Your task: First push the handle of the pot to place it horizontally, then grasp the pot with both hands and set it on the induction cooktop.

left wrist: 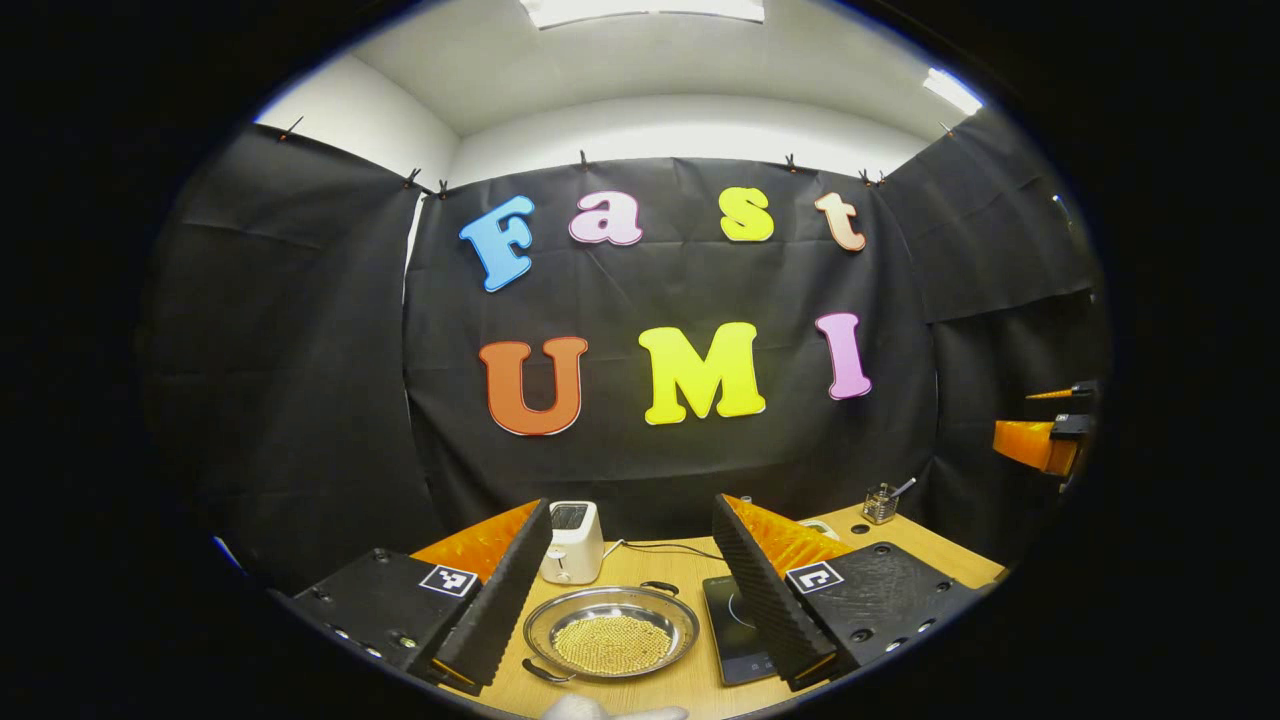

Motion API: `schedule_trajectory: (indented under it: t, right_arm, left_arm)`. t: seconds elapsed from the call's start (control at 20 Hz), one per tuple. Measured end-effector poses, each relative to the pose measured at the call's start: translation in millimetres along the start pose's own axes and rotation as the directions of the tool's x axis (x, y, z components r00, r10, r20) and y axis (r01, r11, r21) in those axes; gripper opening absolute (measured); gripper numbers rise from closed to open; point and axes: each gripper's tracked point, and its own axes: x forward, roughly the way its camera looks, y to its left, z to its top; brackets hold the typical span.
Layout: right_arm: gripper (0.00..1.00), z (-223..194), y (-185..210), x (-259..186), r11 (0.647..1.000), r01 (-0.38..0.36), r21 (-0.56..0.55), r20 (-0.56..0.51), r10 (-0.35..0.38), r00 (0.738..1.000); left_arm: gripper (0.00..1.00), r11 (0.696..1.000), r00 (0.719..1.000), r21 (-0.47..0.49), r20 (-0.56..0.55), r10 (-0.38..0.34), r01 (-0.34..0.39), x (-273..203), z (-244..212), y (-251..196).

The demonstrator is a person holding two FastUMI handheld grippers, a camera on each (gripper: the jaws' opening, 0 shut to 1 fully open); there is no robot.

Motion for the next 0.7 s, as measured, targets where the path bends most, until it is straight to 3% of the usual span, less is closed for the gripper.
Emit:
schedule_trajectory:
  t: [0.15,0.2,0.4,0.45,0.5,0.55,0.7]
  right_arm:
    - [0.98,0,2,2,1.0,0.001,-0.006,-0.003,-0.002,1.0]
    - [0.98,-1,2,1,1.0,0.003,-0.005,-0.005,-0.003,1.0]
    - [0.98,-4,2,1,1.0,0.011,-0.012,-0.013,-0.011,1.0]
    - [0.98,-4,1,1,1.0,0.015,-0.013,-0.013,-0.015,1.0]
    - [0.98,-6,1,1,1.0,0.017,-0.013,-0.016,-0.017,1.0]
    - [0.98,-7,1,0,1.0,0.017,-0.013,-0.021,-0.017,1.0]
    - [0.99,-12,-2,-3,1.0,0.024,-0.013,-0.034,-0.025,0.999]
  left_arm:
    - [0.93,1.0,1.0,-0.001,0.0,-0.005,0.005,1,-2,3]
    - [0.77,1.0,1.0,0.0,-0.005,-0.002,0.002,2,-3,5]
    - [0.51,0.999,0.997,-0.036,-0.066,-0.032,0.03,7,-17,5]
    - [0.19,0.998,0.995,-0.052,-0.086,-0.05,0.045,8,-22,4]
    - [0.07,0.995,0.991,-0.073,-0.111,-0.075,0.067,9,-28,1]
    - [0.01,0.991,0.986,-0.096,-0.132,-0.102,0.09,11,-35,-3]
    - [0.0,0.985,0.964,-0.134,-0.225,-0.141,0.112,17,-63,-2]
